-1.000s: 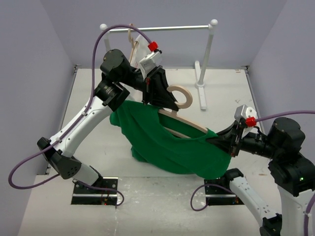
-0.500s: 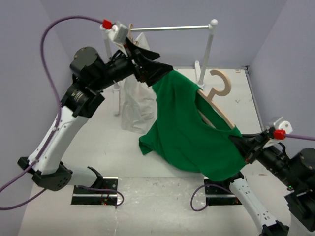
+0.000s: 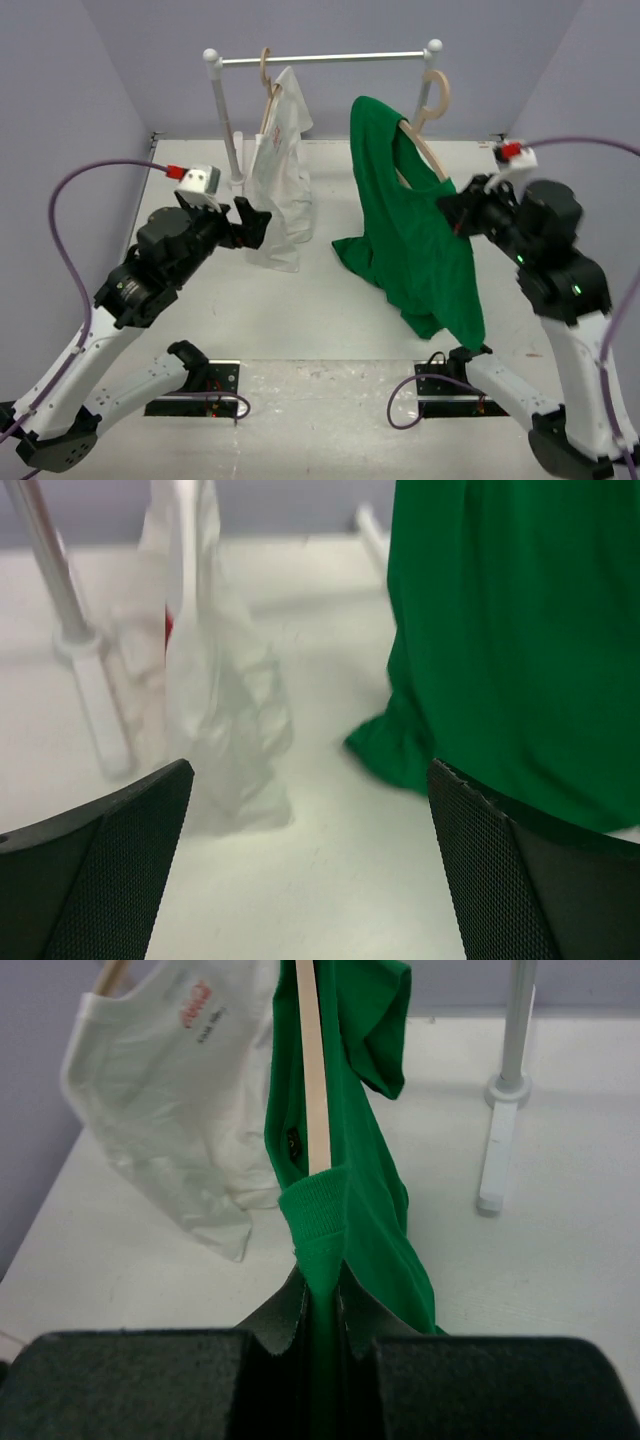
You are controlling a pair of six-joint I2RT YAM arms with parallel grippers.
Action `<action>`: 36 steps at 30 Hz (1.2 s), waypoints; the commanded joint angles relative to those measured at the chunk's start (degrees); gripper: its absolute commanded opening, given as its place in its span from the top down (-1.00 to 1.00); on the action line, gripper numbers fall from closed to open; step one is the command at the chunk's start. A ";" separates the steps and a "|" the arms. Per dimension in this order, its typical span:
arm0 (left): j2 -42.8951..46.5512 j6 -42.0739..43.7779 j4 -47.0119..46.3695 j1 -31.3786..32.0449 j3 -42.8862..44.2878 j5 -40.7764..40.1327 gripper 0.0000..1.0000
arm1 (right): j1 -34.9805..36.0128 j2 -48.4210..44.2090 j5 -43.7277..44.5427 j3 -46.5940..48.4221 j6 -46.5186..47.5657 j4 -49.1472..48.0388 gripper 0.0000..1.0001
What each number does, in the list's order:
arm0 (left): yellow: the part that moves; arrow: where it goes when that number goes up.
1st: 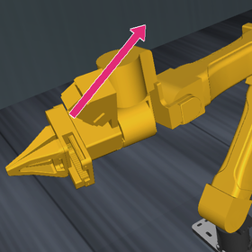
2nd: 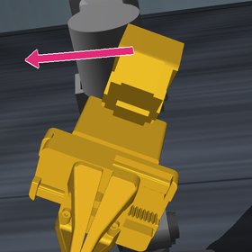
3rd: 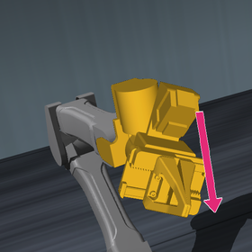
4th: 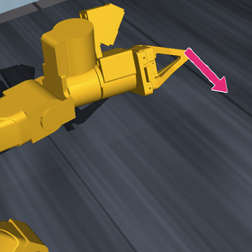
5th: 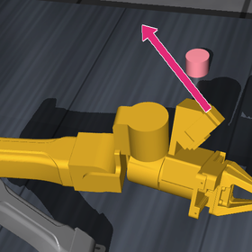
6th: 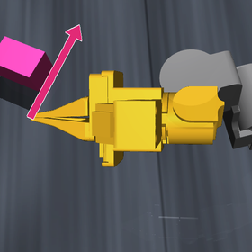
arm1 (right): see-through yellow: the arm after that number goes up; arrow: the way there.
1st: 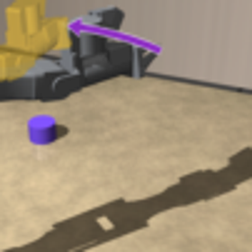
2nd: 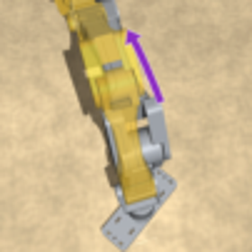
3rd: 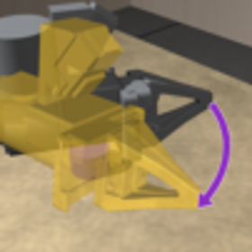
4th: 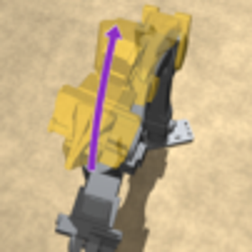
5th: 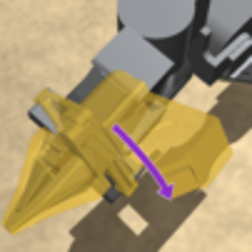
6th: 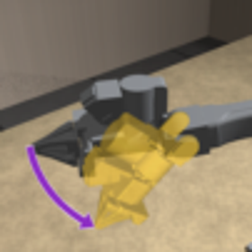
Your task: Place the t-shirt on the hanger
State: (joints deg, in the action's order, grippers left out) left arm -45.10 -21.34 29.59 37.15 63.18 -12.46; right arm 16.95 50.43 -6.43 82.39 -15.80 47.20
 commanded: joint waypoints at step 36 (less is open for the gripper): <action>19.02 4.20 -3.71 -0.50 -25.89 -5.78 -1.00 | 11.33 40.54 26.41 6.08 -10.00 -36.99 1.00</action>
State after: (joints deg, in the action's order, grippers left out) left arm -26.90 -16.91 29.19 37.12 37.62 -16.99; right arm 27.47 91.01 19.83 91.20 -23.34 17.79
